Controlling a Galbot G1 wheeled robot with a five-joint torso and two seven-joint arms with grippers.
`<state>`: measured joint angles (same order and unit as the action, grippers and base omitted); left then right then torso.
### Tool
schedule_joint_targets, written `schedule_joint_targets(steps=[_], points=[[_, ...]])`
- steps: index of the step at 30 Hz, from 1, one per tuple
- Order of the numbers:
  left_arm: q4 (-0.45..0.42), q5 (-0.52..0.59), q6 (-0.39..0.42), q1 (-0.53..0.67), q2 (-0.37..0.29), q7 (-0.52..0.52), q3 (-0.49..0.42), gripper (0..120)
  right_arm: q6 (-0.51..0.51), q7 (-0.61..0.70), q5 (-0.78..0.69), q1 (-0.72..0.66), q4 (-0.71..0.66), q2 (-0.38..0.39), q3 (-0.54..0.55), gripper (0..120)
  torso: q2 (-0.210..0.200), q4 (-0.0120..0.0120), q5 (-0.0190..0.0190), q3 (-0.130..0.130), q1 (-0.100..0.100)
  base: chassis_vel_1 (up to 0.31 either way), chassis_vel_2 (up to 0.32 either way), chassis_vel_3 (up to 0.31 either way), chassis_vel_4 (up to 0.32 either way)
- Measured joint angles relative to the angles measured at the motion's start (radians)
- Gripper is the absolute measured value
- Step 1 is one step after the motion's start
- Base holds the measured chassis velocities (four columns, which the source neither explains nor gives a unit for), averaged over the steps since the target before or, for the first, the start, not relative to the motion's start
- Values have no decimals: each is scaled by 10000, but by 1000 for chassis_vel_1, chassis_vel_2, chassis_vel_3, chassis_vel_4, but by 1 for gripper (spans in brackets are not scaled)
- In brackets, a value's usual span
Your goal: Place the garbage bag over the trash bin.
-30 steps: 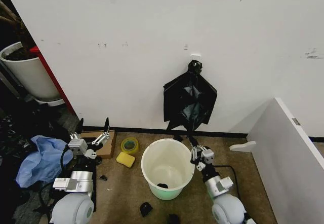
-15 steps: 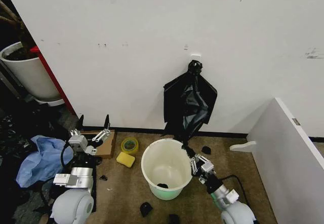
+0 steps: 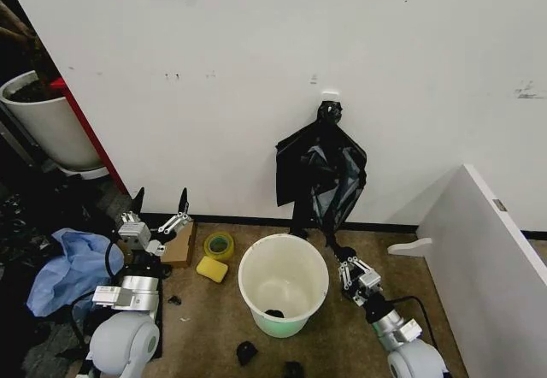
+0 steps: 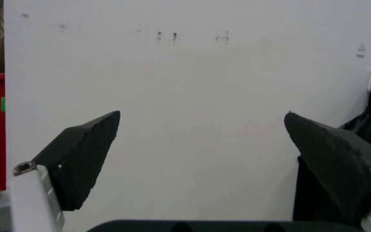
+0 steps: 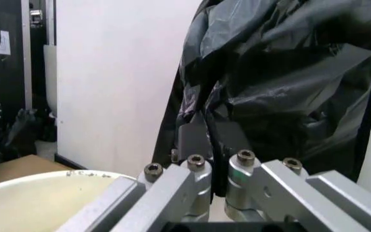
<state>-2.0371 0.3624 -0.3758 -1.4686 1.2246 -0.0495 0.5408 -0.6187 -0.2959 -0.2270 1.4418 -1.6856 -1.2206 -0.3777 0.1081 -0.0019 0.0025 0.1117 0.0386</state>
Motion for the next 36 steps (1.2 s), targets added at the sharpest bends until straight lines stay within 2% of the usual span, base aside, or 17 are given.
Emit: schedule_joint_targets(steps=[12, 19, 21, 23, 25, 27, 28, 29, 30, 34, 36], points=[[-322, -87, -67, -291, 126, -3, 159, 100, -695, -686, 657, 77, 397, 218, -222, 0, 0, -1, 0, 0, -1, 0, 0, 0, 0], [-337, -190, -153, -419, 227, -5, 157, 100, -720, 915, 1285, -231, 593, 86, 351, 0, 0, 0, 2, 0, -1, 0, 0, 0, 0], [-307, -185, -153, -399, 213, -5, 159, 100, -920, 1173, 1115, -314, 592, 4, 658, 8, 0, 2, 2, 0, -1, 0, 0, 0, 0], [-242, -110, -132, -331, 170, -7, 165, 100, -1481, 420, 581, -270, 569, 11, 717, 17, 0, 0, 1, 0, -1, 0, 0, 0, 0], [-217, -83, -121, -312, 163, -12, 165, 100, -1619, 60, 369, -232, 552, 39, 670, 22, 0, -1, 3, 0, -1, 0, 0, 0, 0], [-152, -30, -108, -284, 161, -26, 165, 100, -1853, -940, -301, -169, 526, 158, 407, 30, 0, -2, -2, 0, -2, 0, 0, 0, 0], [-152, -30, -108, -284, 161, -26, 165, 100, -1853, -940, -301, -169, 526, 158, 407, 30, 0, -2, -2, 0, -2, 0, 0, 0, 0], [-100, -6, -115, -290, 163, -32, 163, 100, -1802, -989, -564, -258, 526, 189, 216, 38, 0, -3, -1, 0, -1, 0, 0, 0, 0], [-100, -6, -115, -290, 163, -32, 163, 100, -1802, -989, -564, -258, 526, 189, 216, 38, 0, -3, -1, 0, -1, 0, 0, 0, 0], [-85, 50, -145, -342, 120, -43, 191, 100, -497, 1969, 225, -701, 355, 35, 587, 56, 0, -1, -1, 0, -1, 0, 0, 0, 0], [-109, 76, -146, -354, 91, -61, 221, 100, 37, 2831, 305, -969, 296, -142, 891, 65, 0, 0, 2, 0, -1, 0, 0, 0, 0]])
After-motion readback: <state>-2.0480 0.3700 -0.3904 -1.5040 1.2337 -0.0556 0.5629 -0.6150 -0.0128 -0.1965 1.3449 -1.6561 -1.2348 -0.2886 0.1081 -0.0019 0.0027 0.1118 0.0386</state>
